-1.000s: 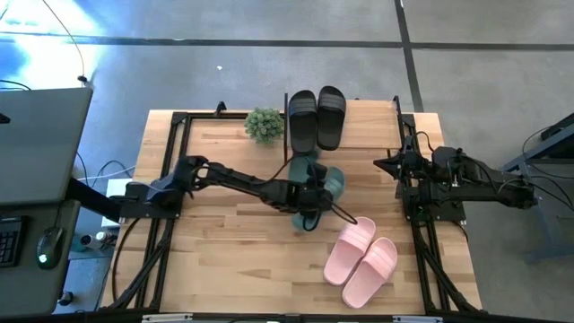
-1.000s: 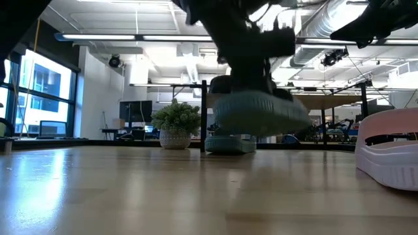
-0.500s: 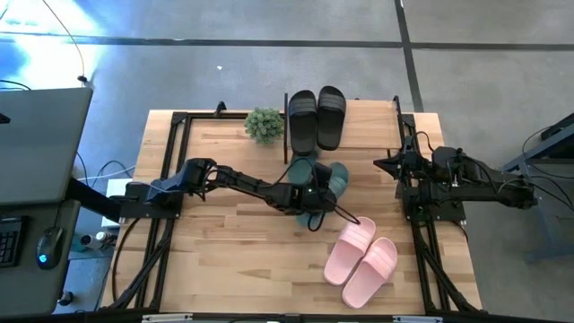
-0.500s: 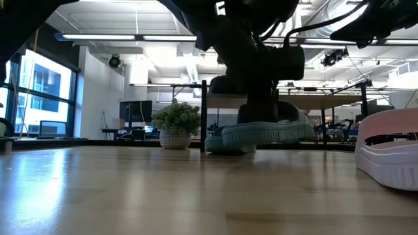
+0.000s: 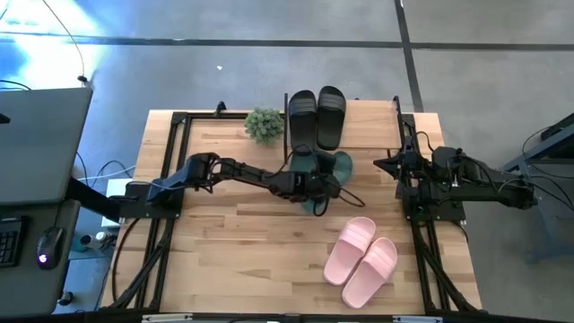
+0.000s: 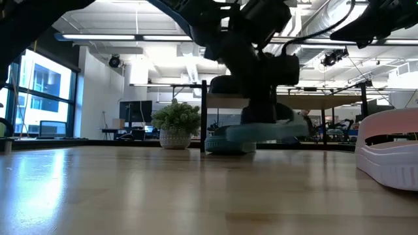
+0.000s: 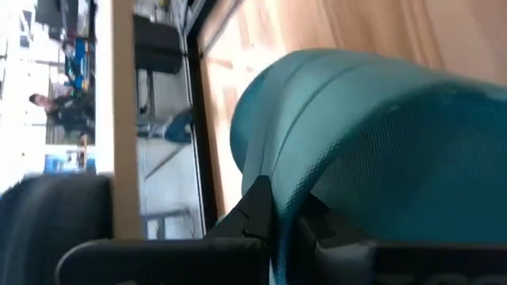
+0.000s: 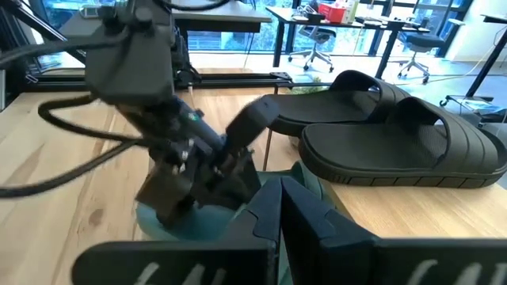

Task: Pick and place slides into the shelf
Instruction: Put the green slide under the shelf

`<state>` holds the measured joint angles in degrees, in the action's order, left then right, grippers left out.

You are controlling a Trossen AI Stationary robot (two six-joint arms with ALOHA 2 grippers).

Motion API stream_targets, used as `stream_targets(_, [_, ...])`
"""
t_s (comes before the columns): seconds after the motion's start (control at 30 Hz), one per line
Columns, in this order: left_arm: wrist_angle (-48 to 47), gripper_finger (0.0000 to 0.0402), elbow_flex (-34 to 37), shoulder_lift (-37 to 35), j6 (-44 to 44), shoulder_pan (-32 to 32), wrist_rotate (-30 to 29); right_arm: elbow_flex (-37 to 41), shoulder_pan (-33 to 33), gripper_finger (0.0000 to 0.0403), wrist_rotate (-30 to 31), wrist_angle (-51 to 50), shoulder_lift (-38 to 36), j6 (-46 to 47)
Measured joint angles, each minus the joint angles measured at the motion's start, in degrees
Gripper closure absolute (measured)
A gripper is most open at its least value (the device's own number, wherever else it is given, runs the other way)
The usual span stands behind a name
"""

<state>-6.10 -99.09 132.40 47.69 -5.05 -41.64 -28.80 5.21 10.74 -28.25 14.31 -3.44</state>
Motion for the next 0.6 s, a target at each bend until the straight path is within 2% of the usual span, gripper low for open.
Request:
stream_targets(0.17, [-1.0,0.0401,-5.9,5.0,5.3,-0.3,-0.7,0.0,0.0,0.0402,0.0,0.0,0.0,0.0])
stream_targets(0.33, [-6.3,0.0401,-12.1,8.0,6.0,-1.4,-1.5,0.0,0.0,0.0402,-0.2,0.0,0.3,0.0])
stream_targets(0.6, [-7.9,0.0401,-13.7,9.4,6.0,-3.8,-2.0,0.0,0.0,0.0402,-0.4,0.0,0.3,-0.1])
